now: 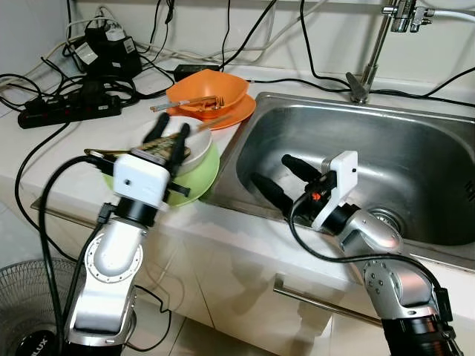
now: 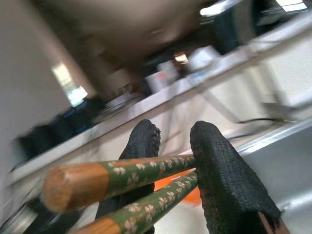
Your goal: Kitchen organization
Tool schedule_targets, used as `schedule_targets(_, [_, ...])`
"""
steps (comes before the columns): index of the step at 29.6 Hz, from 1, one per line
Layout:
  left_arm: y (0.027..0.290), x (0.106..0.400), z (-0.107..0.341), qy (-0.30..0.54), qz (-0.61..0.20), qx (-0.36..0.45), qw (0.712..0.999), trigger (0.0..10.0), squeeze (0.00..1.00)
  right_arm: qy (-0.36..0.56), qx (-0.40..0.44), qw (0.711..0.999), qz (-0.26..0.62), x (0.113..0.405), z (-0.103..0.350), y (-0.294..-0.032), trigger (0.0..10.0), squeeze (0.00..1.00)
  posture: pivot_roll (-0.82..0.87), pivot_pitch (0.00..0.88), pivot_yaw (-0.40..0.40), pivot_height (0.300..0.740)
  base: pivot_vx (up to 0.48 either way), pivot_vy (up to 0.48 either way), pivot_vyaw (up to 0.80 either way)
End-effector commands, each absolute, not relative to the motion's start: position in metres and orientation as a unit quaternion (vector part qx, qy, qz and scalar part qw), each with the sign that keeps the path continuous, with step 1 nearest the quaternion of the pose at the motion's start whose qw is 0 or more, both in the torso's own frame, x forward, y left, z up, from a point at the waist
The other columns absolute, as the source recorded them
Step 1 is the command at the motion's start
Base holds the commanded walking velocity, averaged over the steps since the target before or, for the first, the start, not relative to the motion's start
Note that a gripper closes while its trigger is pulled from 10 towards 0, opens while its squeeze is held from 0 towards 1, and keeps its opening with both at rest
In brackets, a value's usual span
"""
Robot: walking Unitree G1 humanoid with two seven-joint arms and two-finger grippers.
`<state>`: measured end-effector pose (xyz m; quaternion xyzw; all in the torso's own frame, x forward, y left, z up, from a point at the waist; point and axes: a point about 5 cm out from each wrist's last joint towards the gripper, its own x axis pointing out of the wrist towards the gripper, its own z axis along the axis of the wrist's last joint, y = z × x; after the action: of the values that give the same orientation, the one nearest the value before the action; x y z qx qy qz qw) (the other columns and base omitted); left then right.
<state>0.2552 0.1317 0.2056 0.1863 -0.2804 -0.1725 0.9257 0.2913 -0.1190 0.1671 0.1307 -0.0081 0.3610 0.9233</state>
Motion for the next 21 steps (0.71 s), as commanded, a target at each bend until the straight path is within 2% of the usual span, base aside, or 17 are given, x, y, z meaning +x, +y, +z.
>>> schedule_targets(1, [0.127, 0.254, 0.203, -0.281, -0.197, 0.2, 0.918, 0.0, 0.0, -0.001, 0.154, 0.921, 0.358, 0.294, 0.17, -0.12, 10.0, 0.0, -0.05, 0.0, 0.092, 0.74, 0.0, 0.0, 0.0])
schedule_targets(8, [0.111, 0.253, 0.191, -0.291, -0.286, 0.235, 0.882, 0.0, 0.0, 0.04, 0.268, 0.89, 0.366, 0.298, 0.175, -0.118, 10.0, 0.0, -0.06, 0.0, 0.092, 0.74, 0.0, 0.0, 0.0])
schedule_targets(11, [0.111, 0.253, 0.191, -0.292, -0.29, 0.236, 0.88, 0.0, 0.0, 0.043, 0.273, 0.889, 0.366, 0.298, 0.176, -0.118, 10.0, 0.0, -0.06, 0.0, 0.092, 0.74, 0.0, 0.0, 0.0])
schedule_targets(14, [0.112, 0.254, 0.192, -0.32, -0.298, 0.282, 0.854, 0.0, 0.0, 0.067, 0.358, 0.855, 0.369, 0.301, 0.183, -0.12, 10.0, 0.0, -0.07, 0.0, 0.088, 0.74, 0.0, 0.0, 0.0])
schedule_targets(16, [0.111, 0.254, 0.192, -0.333, -0.297, 0.299, 0.844, 0.0, 0.0, 0.074, 0.382, 0.845, 0.367, 0.303, 0.187, -0.122, 10.0, 0.0, -0.07, 0.0, 0.086, 0.74, 0.0, 0.0, 0.0])
schedule_targets(21, [0.113, 0.258, 0.189, -0.338, -0.291, 0.312, 0.839, 0.0, 0.0, 0.081, 0.402, 0.832, 0.375, 0.304, 0.19, -0.121, 10.0, 0.0, -0.07, 0.0, 0.08, 0.74, 0.0, 0.0, 0.0])
